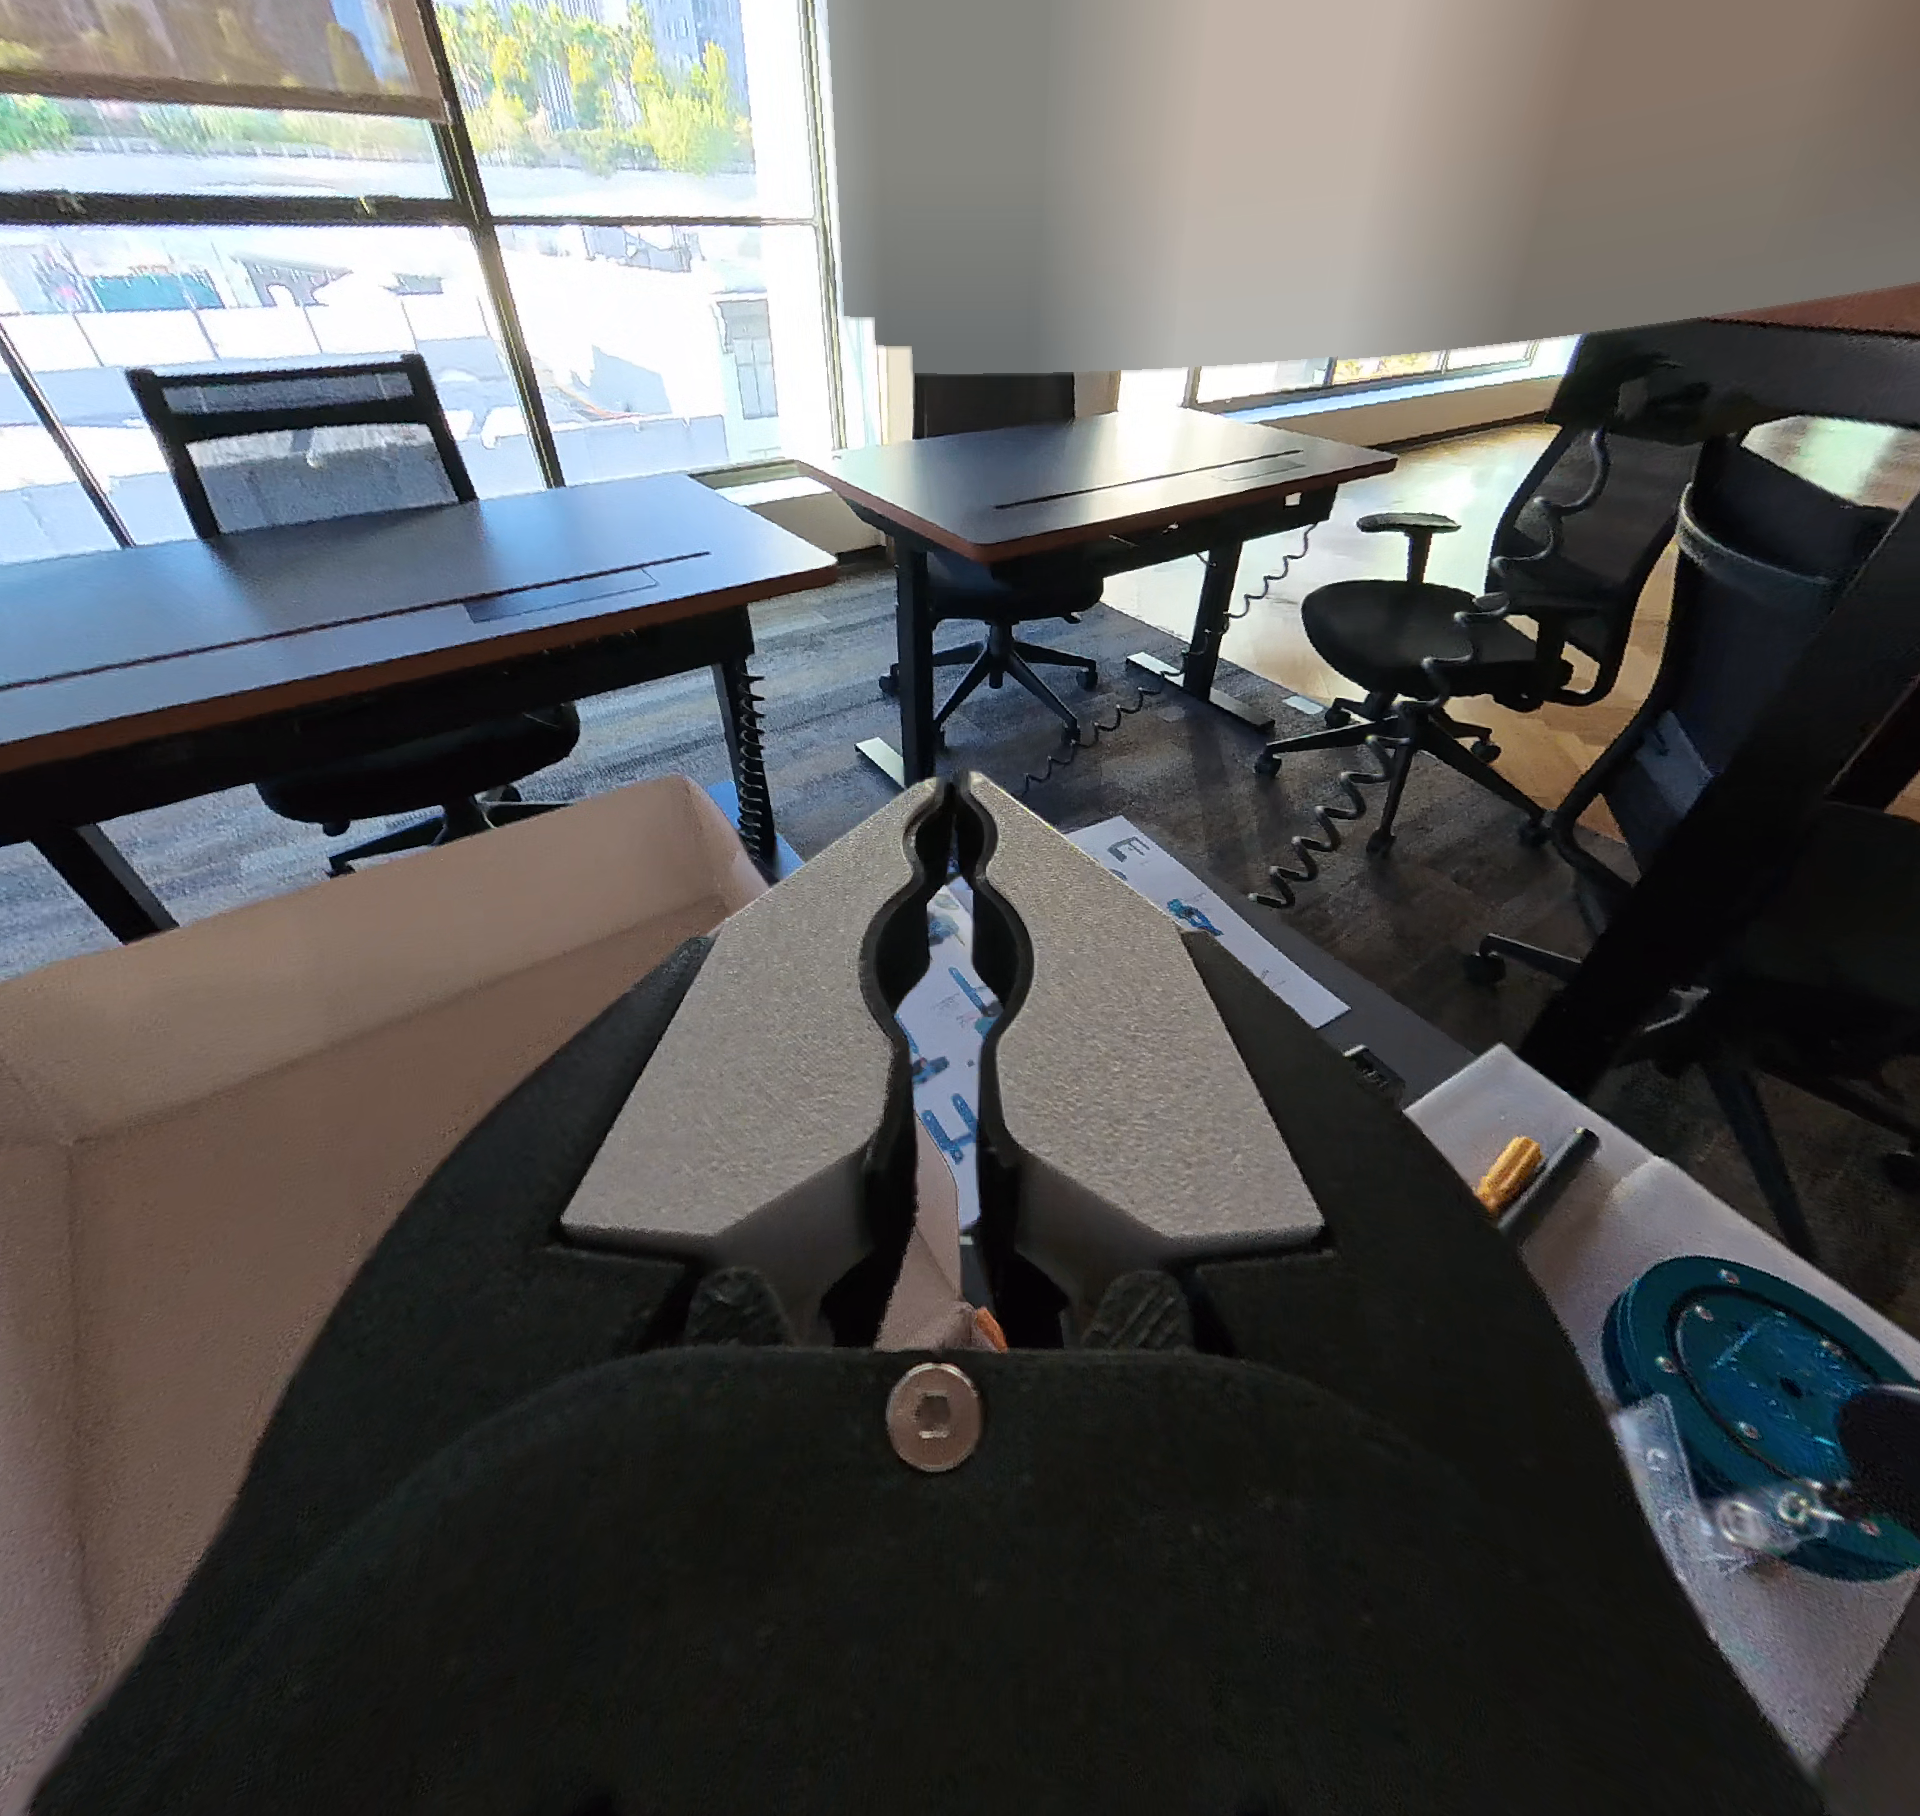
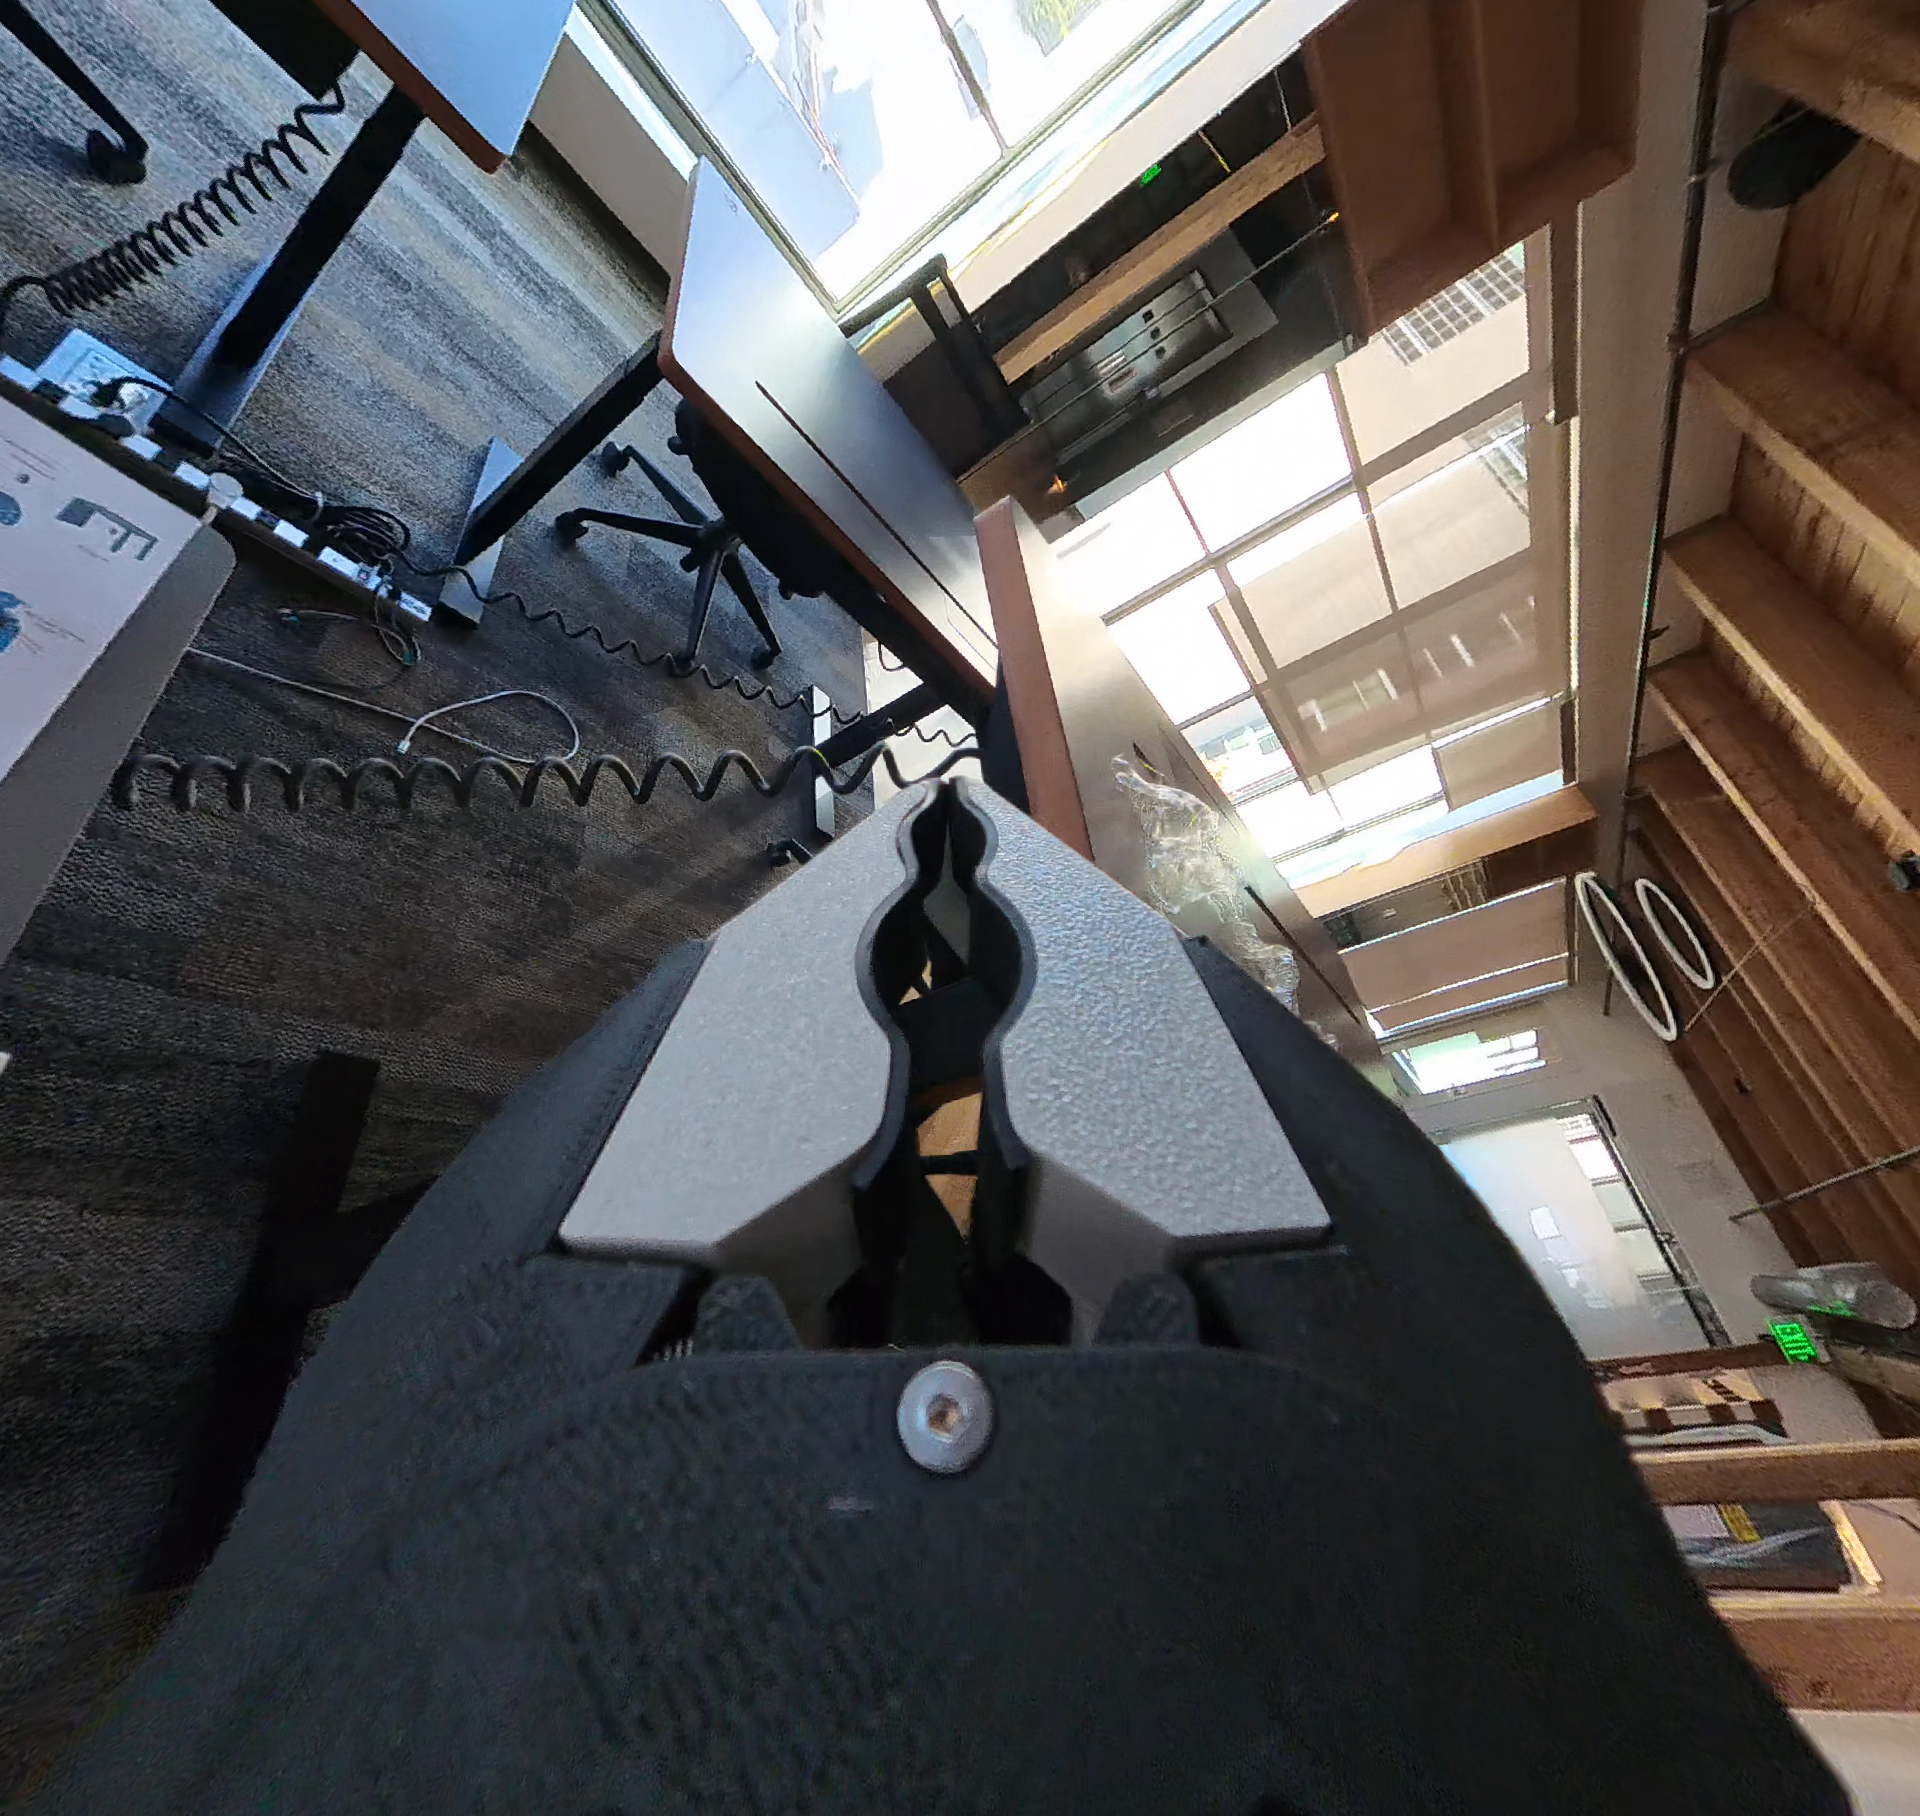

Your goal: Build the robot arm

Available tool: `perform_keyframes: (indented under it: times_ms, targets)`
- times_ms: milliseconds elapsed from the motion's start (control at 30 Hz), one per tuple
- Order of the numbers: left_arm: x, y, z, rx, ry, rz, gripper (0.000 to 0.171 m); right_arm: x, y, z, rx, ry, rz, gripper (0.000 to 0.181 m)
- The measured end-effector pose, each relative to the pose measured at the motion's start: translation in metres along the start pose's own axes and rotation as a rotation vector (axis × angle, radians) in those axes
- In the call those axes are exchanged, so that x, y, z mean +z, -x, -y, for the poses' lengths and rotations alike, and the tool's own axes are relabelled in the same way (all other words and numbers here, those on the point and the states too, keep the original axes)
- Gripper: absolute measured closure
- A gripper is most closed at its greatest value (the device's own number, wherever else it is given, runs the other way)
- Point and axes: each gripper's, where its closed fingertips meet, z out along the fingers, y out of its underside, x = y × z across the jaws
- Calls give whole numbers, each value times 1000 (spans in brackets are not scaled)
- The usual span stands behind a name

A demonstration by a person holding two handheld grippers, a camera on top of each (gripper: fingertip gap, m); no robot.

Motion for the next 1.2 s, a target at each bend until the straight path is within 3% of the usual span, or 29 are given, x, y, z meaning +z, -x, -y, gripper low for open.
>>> perform_keyframes:
  times_ms: [367,600,900,1033,1200]
  targets:
    - [-7,-15,16,-74,-36,37,171,-4,-42,-16,106,-51,-21,181]
    - [4,-46,32,-46,-33,-52,171,-43,-80,-43,153,-26,-104,181]
    - [9,-82,23,48,52,-169,171,-92,-114,-63,249,-7,-186,181]
    - [7,-102,41,63,30,-206,171,-114,-125,-88,271,13,-205,181]
    - [13,-156,80,101,-38,-270,171,-157,-160,-147,392,35,-239,181]
